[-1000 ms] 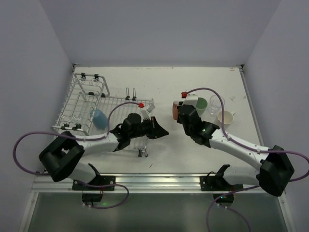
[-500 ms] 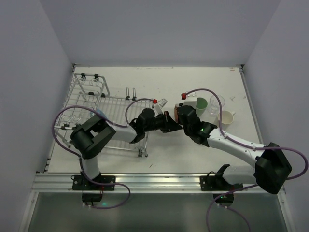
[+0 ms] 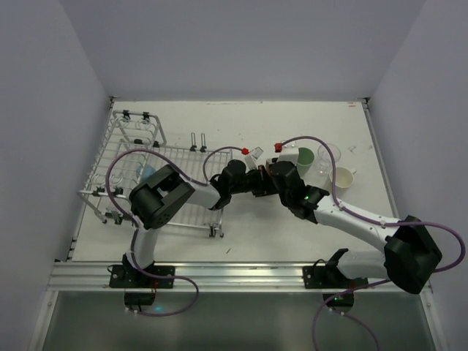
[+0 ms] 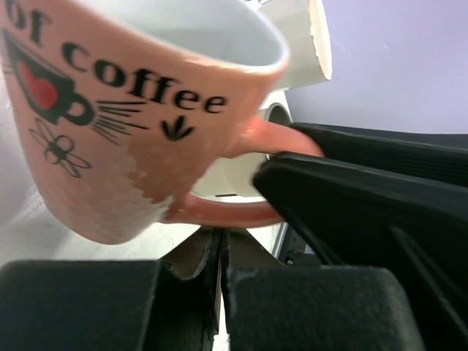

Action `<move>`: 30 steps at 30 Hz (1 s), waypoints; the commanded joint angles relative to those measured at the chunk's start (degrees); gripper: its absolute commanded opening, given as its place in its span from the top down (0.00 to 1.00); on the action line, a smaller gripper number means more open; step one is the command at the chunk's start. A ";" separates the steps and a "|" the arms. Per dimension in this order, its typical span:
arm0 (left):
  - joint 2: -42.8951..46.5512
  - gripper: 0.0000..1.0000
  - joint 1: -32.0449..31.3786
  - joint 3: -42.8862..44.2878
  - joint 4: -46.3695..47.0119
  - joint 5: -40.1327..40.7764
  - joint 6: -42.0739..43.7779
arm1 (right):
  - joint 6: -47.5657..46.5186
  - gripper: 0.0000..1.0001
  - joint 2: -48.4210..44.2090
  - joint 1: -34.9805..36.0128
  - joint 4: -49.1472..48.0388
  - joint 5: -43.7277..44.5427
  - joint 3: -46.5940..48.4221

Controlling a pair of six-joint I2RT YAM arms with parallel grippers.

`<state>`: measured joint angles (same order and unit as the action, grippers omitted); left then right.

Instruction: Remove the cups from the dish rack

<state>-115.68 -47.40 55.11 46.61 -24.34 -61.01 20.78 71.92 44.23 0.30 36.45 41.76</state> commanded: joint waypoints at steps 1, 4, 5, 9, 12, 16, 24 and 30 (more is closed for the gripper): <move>-1.65 1.00 -0.06 2.72 1.47 -1.06 -0.68 | -1.09 1.00 -2.05 -0.37 -6.53 1.87 0.78; -2.36 1.00 0.11 2.89 1.55 -0.71 -0.86 | -1.35 1.00 -1.78 -0.46 -6.54 1.61 1.22; -2.53 1.00 0.29 2.98 1.55 -0.71 -0.86 | -1.26 1.00 -1.87 -0.46 -6.62 1.61 1.13; -3.68 1.00 1.60 3.33 2.08 -0.80 -1.30 | -0.91 1.00 -2.48 -0.46 -6.45 1.70 0.61; -4.81 1.00 2.39 4.56 1.73 -0.89 -1.39 | -0.74 1.00 -3.28 -0.46 -6.45 1.52 -0.62; -6.31 1.00 2.92 6.50 0.33 -1.06 -1.30 | -0.91 1.00 -4.15 -0.46 -6.27 1.26 -1.32; -9.21 1.00 3.45 9.93 -2.05 -0.97 -1.39 | -2.05 1.00 -3.37 -0.46 -6.18 -1.63 -2.21; -8.69 1.00 3.98 10.72 -5.74 -0.01 -0.95 | -1.79 1.00 -2.75 -0.46 -5.13 -3.57 -3.17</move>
<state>-122.08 -43.92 64.03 41.85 -26.35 -62.00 18.26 69.08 43.16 -2.79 36.16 39.46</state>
